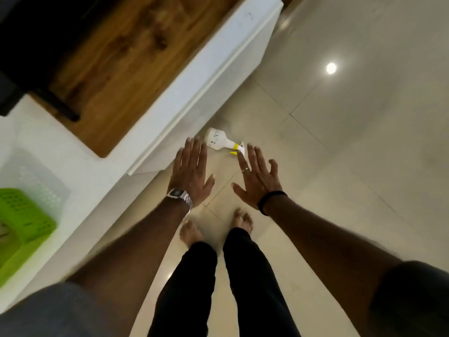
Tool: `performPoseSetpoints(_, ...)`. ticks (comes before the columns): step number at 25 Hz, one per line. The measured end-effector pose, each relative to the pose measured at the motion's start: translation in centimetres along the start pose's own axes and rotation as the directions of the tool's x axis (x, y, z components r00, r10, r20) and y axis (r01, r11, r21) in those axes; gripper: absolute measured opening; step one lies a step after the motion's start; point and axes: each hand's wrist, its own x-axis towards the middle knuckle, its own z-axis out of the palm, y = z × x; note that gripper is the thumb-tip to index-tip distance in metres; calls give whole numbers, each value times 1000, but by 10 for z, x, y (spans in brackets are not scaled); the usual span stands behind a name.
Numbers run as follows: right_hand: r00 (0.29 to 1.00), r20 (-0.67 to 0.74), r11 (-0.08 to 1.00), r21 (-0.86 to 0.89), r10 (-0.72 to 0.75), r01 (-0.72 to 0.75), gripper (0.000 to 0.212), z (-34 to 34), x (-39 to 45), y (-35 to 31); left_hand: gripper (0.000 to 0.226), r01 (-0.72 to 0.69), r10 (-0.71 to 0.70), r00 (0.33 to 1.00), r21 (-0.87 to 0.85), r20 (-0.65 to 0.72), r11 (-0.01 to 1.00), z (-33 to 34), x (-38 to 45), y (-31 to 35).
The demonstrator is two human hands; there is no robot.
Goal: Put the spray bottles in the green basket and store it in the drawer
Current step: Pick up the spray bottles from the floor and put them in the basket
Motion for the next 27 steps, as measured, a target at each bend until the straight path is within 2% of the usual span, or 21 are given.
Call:
performPoseSetpoints(4,992,9,988,88,126,-126,95,37,36,26,94,-94,91,995,89,38,992,14,76,10)
performPoseSetpoints(8,974,53,953,204,219,-226,96,83,87,29,89,-204,181,976,204,122,957,64,135,0)
performPoseSetpoints(12,966,108,932,256,235,-256,98,135,140,23,90,-226,165,956,249,243,942,128,188,-18)
performPoseSetpoints(16,962,152,926,272,227,-261,97,176,178,18,91,-236,151,950,308,274,922,174,237,-30)
performPoseSetpoints(20,952,223,929,257,211,-266,96,199,202,12,103,-263,126,933,395,338,881,196,274,-39)
performPoseSetpoints(23,947,227,934,225,227,-277,90,198,209,9,104,-225,93,935,370,342,902,195,283,-39)
performPoseSetpoints(25,948,200,933,215,248,-290,81,183,209,11,103,-113,25,947,261,319,959,185,272,-36)
performPoseSetpoints(27,941,185,896,299,282,-327,68,158,205,15,104,10,-38,956,98,291,995,167,252,-28)
